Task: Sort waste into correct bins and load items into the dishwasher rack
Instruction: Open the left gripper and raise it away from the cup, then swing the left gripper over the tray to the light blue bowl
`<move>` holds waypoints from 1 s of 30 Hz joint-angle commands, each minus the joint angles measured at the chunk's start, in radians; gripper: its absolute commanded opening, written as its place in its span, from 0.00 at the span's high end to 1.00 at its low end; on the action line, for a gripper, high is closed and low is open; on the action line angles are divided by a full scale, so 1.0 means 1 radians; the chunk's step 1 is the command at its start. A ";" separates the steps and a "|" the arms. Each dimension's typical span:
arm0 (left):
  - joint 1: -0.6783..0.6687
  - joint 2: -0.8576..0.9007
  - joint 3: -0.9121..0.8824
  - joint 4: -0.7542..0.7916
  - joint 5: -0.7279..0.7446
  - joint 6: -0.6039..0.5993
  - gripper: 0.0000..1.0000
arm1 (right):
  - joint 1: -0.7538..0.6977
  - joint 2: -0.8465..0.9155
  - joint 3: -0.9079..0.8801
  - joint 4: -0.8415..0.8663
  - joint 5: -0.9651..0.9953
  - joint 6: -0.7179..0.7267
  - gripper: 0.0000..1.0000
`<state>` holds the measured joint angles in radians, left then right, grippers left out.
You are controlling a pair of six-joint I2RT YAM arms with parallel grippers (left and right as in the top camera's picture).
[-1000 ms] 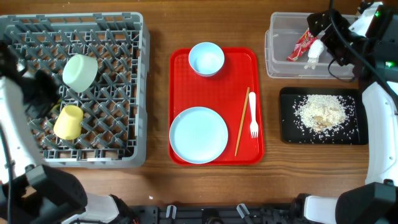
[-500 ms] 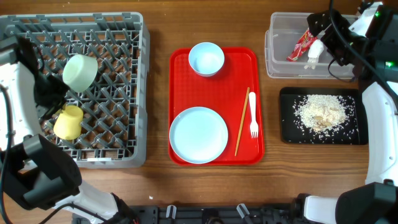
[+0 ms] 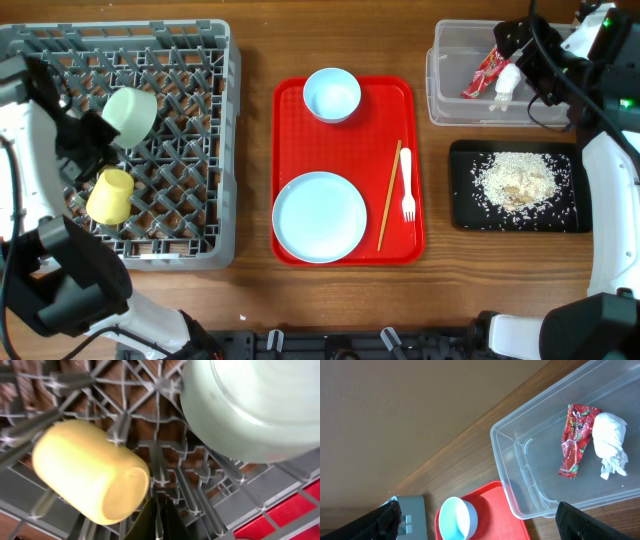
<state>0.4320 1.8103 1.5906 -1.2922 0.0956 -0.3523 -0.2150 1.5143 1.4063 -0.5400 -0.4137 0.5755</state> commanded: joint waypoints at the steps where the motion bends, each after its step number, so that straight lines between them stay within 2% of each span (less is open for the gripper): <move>1: -0.009 0.008 -0.029 -0.005 -0.083 -0.034 0.96 | -0.002 -0.016 0.001 0.000 0.012 0.004 0.00; 3: -0.002 0.008 -0.030 -0.010 -0.125 -0.048 0.96 | -0.002 -0.016 0.001 0.000 0.012 0.004 0.00; 15: 0.017 0.010 -0.120 0.046 -0.134 -0.064 0.96 | -0.002 -0.016 0.001 0.000 0.012 0.004 0.00; 24: 0.149 -0.056 -0.060 -0.066 -0.196 -0.181 0.96 | -0.002 -0.016 0.001 0.000 0.012 0.004 0.00; 30: 0.234 -0.097 -0.059 -0.101 -0.164 -0.180 0.96 | -0.002 -0.016 0.001 0.000 0.012 0.004 0.00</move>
<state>0.6464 1.7538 1.5185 -1.3800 -0.0746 -0.5087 -0.2150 1.5143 1.4063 -0.5400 -0.4137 0.5755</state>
